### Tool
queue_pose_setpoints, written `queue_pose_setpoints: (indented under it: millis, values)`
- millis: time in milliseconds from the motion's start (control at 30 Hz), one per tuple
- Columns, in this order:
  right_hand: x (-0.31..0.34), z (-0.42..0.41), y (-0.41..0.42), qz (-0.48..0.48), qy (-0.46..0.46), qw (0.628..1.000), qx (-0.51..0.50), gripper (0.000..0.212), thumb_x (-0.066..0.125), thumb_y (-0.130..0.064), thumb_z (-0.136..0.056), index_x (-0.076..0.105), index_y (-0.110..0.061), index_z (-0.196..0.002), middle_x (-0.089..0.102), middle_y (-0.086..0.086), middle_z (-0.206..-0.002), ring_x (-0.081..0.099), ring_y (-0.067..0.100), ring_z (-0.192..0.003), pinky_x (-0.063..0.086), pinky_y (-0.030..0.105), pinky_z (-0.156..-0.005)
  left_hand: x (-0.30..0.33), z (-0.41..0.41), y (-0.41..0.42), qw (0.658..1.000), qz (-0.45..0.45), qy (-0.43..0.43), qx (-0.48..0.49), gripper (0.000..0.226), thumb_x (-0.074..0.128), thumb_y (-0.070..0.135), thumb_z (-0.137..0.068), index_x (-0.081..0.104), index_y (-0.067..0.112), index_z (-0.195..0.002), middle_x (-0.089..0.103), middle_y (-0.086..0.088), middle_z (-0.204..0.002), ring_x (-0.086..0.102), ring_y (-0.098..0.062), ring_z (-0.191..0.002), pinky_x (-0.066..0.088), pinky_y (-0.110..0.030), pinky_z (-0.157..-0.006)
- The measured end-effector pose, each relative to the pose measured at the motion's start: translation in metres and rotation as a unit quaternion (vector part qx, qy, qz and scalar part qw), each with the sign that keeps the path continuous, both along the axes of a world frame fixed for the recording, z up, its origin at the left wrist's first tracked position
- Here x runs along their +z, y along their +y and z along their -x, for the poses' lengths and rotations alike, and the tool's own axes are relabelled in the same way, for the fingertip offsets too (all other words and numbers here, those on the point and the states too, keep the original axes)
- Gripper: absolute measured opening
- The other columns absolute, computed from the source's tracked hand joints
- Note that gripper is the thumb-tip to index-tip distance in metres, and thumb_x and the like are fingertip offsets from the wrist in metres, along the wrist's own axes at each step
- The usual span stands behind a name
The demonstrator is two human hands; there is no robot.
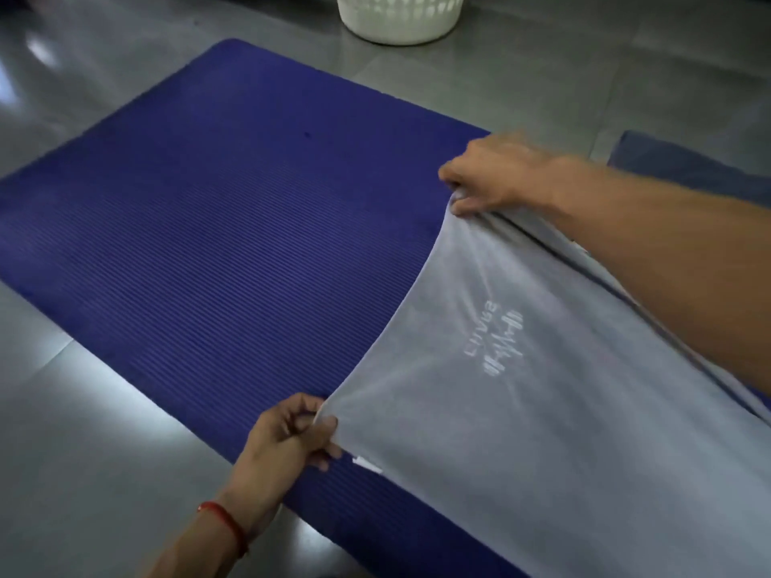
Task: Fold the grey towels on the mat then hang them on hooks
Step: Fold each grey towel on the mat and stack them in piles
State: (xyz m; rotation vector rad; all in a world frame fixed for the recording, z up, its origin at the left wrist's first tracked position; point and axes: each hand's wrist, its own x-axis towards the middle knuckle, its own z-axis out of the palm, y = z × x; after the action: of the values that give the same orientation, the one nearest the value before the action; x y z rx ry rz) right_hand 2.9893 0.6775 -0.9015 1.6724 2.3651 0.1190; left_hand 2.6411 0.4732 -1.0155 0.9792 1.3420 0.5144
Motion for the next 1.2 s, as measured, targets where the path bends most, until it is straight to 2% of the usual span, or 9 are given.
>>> queue_pose_setpoints:
  millis: [167, 300, 433, 533, 600, 700, 867, 1100, 1200]
  values:
    - [-0.057, 0.004, -0.002, 0.053, 0.140, 0.966, -0.211, 0.021, 0.065, -0.035, -0.083, 0.054, -0.023, -0.097, 0.058, 0.004, -0.093, 0.057, 0.031, -0.086, 0.049, 0.039, -0.073, -0.013, 0.010, 0.022, 0.987, 0.012, 0.159, 0.005, 0.013, 0.060, 0.008, -0.099, 0.071, 0.006, -0.093, 0.073, -0.019, -0.074, 0.065, -0.026, -0.065, 0.059, -0.042, -0.071]
    - [-0.109, -0.013, -0.021, 0.146, 0.142, 0.939, -0.278, 0.012, 0.065, -0.026, -0.084, 0.063, -0.031, -0.095, 0.066, 0.003, -0.115, 0.063, 0.030, -0.104, 0.055, 0.043, -0.090, -0.024, 0.020, 0.017, 0.980, 0.027, 0.192, -0.034, 0.020, 0.059, 0.015, -0.101, 0.074, 0.008, -0.089, 0.074, -0.013, -0.072, 0.068, -0.026, -0.066, 0.060, -0.047, -0.081]
    - [-0.112, -0.026, -0.019, 0.020, 0.155, 0.949, -0.272, 0.024, 0.057, -0.016, -0.092, 0.071, -0.025, -0.108, 0.069, 0.013, -0.115, 0.064, 0.038, -0.105, 0.051, 0.043, -0.084, -0.022, 0.020, 0.016, 0.978, 0.015, 0.202, -0.044, 0.022, 0.057, 0.020, -0.102, 0.074, 0.012, -0.090, 0.075, -0.010, -0.073, 0.071, -0.028, -0.073, 0.059, -0.046, -0.082]
    - [-0.101, -0.018, -0.002, -0.075, 0.259, 0.918, -0.291, 0.026, 0.052, -0.009, -0.091, 0.072, -0.020, -0.105, 0.071, 0.014, -0.110, 0.065, 0.039, -0.102, 0.055, 0.047, -0.086, -0.015, 0.015, 0.014, 0.957, -0.073, 0.272, -0.064, 0.022, 0.056, 0.022, -0.101, 0.072, 0.022, -0.086, 0.072, -0.001, -0.070, 0.067, -0.013, -0.065, 0.052, -0.025, -0.064]
    - [-0.097, -0.010, 0.013, -0.104, 0.307, 0.900, -0.290, 0.029, 0.049, -0.003, -0.089, 0.073, -0.014, -0.101, 0.071, 0.014, -0.106, 0.065, 0.037, -0.100, 0.054, 0.045, -0.087, -0.009, 0.013, 0.015, 0.940, -0.127, 0.313, -0.055, 0.023, 0.056, 0.020, -0.100, 0.071, 0.025, -0.083, 0.070, 0.004, -0.070, 0.065, -0.009, -0.066, 0.044, -0.019, -0.060]
    - [-0.099, 0.005, 0.028, -0.116, 0.320, 0.898, -0.279, 0.031, 0.048, 0.000, -0.091, 0.073, -0.008, -0.107, 0.070, 0.017, -0.110, 0.065, 0.036, -0.104, 0.052, 0.044, -0.091, -0.012, 0.019, 0.024, 0.948, -0.103, 0.301, -0.029, 0.023, 0.055, 0.019, -0.101, 0.070, 0.026, -0.085, 0.071, 0.005, -0.078, 0.066, -0.012, -0.074, 0.051, -0.028, -0.068]
    - [-0.143, 0.023, 0.008, 0.063, 0.252, 0.932, -0.251, 0.053, 0.045, -0.006, -0.095, 0.043, -0.021, -0.146, 0.041, 0.009, -0.147, 0.044, 0.031, -0.137, 0.039, 0.046, -0.111, -0.018, 0.028, 0.025, 0.947, -0.096, 0.301, -0.051, 0.015, 0.054, 0.023, -0.102, 0.067, 0.023, -0.094, 0.068, 0.005, -0.089, 0.064, -0.008, -0.081, 0.044, -0.016, -0.067]
    - [-0.163, 0.035, -0.134, -0.024, 0.180, 0.978, -0.107, 0.040, 0.047, -0.028, -0.092, 0.056, -0.016, -0.129, 0.049, 0.011, -0.140, 0.050, 0.033, -0.127, 0.044, 0.051, -0.104, -0.026, 0.035, 0.024, 0.929, -0.147, 0.334, -0.058, 0.003, 0.060, 0.024, -0.099, 0.060, 0.022, -0.100, 0.069, 0.000, -0.087, 0.067, -0.011, -0.071, 0.045, -0.013, -0.060]
    - [-0.165, 0.030, -0.220, -0.009, 0.175, 0.984, -0.045, 0.049, 0.044, -0.037, -0.091, 0.062, -0.015, -0.130, 0.055, 0.012, -0.140, 0.054, 0.030, -0.129, 0.046, 0.049, -0.104, -0.031, 0.032, 0.022, 0.912, -0.176, 0.365, -0.067, 0.006, 0.059, 0.025, -0.099, 0.054, 0.025, -0.102, 0.067, -0.002, -0.088, 0.063, -0.015, -0.069, 0.052, -0.028, -0.064]
